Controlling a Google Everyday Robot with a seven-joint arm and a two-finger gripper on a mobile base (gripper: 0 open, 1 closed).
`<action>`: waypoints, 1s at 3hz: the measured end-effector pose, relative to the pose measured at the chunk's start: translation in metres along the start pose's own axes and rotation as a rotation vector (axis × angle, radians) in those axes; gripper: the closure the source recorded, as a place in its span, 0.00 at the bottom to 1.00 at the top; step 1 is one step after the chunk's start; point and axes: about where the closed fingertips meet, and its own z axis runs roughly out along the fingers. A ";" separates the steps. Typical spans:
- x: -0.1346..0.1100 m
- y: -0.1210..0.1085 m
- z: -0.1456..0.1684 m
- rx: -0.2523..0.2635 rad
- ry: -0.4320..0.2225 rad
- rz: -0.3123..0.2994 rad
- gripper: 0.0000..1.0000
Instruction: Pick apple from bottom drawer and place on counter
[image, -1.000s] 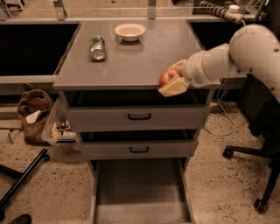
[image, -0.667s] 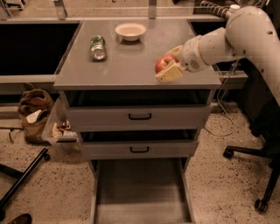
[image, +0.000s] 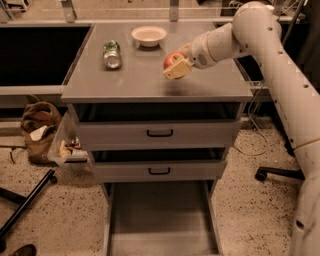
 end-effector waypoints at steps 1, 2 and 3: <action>0.007 -0.015 0.029 0.002 0.074 0.058 1.00; 0.016 -0.021 0.049 -0.013 0.160 0.105 1.00; 0.016 -0.020 0.051 -0.018 0.169 0.107 0.82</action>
Offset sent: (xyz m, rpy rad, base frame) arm 0.0601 0.0137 -0.0462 -0.1619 0.2434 -0.1289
